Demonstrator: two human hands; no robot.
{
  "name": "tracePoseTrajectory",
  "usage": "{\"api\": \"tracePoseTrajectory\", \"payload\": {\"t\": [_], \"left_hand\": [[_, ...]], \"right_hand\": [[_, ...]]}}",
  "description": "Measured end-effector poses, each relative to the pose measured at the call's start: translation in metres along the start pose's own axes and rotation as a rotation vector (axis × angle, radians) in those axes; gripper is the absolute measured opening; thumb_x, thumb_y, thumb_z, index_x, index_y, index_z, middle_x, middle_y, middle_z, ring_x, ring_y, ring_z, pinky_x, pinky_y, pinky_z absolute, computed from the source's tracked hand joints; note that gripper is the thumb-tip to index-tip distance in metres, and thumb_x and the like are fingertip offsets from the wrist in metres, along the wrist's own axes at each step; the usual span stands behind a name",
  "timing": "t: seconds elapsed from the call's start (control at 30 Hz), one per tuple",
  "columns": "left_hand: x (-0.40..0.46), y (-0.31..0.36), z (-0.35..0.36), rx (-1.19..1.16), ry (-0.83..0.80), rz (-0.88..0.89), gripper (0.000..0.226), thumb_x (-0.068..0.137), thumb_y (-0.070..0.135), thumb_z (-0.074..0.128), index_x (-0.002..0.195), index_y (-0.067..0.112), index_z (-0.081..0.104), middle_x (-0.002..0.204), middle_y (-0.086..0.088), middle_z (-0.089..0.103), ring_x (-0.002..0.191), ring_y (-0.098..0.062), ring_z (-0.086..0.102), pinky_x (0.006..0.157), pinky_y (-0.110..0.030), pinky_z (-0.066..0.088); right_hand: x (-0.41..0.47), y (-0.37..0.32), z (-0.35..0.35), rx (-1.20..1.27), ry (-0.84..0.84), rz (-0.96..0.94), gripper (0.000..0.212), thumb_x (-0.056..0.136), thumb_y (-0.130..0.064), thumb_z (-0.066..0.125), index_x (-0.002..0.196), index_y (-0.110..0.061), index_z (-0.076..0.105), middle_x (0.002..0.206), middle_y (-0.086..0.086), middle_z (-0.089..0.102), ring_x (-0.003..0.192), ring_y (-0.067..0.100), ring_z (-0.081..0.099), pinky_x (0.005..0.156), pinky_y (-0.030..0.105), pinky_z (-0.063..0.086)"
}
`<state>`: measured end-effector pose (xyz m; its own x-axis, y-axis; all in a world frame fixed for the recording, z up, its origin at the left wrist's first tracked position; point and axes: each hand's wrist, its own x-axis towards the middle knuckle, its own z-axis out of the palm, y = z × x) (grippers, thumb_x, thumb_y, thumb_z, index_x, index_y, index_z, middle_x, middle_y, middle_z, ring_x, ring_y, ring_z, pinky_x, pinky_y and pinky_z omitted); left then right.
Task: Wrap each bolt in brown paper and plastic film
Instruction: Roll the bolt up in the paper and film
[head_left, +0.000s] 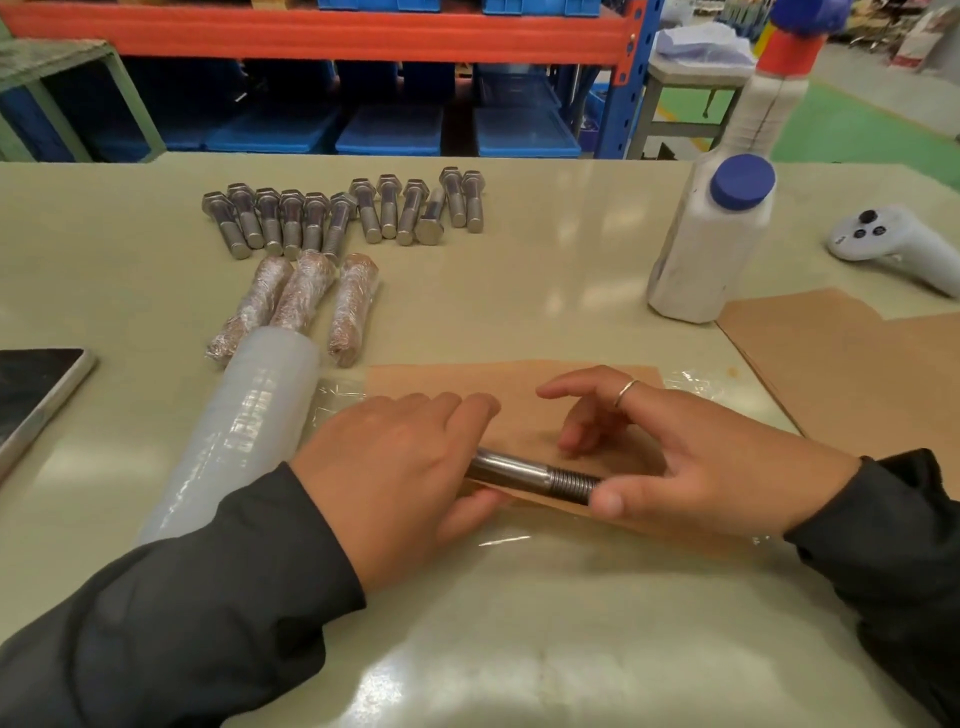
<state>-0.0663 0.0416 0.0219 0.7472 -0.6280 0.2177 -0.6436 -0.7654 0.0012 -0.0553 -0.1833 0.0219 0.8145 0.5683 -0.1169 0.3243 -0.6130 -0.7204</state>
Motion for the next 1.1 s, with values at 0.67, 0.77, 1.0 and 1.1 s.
{"api": "tracePoseTrajectory", "payload": {"t": [0.67, 0.77, 1.0, 1.1], "left_hand": [[0.001, -0.002, 0.011, -0.153, -0.019, -0.169, 0.025, 0.094, 0.043, 0.025, 0.096, 0.029, 0.045, 0.089, 0.014, 0.039, 0.087, -0.008, 0.047, 0.073, -0.023, 0.038], [0.0, 0.001, 0.007, -0.228, 0.032, -0.16, 0.016, 0.096, 0.034, 0.034, 0.107, 0.033, 0.045, 0.091, 0.015, 0.049, 0.085, -0.011, 0.055, 0.066, -0.028, 0.044], [0.002, 0.003, 0.009, -0.079, 0.056, 0.088, 0.026, 0.072, 0.01, 0.047, 0.074, 0.018, 0.071, 0.067, 0.0, 0.062, 0.052, -0.019, 0.057, 0.049, -0.023, 0.047], [0.001, 0.003, 0.013, -0.03, 0.096, 0.086, 0.015, 0.066, 0.006, 0.06, 0.069, 0.014, 0.072, 0.067, -0.003, 0.062, 0.053, -0.022, 0.057, 0.051, -0.027, 0.048]], "right_hand": [[0.002, 0.005, -0.005, -0.089, 0.141, 0.15, 0.009, 0.083, -0.021, 0.068, 0.078, -0.024, 0.061, 0.059, -0.009, 0.062, 0.051, -0.003, 0.052, 0.055, 0.009, 0.039], [0.003, 0.007, -0.006, -0.099, 0.115, 0.175, 0.013, 0.084, -0.022, 0.066, 0.074, -0.024, 0.059, 0.05, -0.014, 0.055, 0.048, -0.003, 0.049, 0.051, 0.009, 0.036], [0.004, 0.009, -0.006, -0.27, 0.104, 0.188, 0.018, 0.085, -0.031, 0.064, 0.07, -0.031, 0.053, 0.054, -0.014, 0.054, 0.06, -0.005, 0.05, 0.058, 0.012, 0.038], [0.004, 0.009, -0.005, -0.335, 0.114, 0.202, 0.02, 0.086, -0.034, 0.062, 0.07, -0.03, 0.051, 0.056, -0.009, 0.054, 0.061, -0.006, 0.049, 0.059, 0.014, 0.037]]}}
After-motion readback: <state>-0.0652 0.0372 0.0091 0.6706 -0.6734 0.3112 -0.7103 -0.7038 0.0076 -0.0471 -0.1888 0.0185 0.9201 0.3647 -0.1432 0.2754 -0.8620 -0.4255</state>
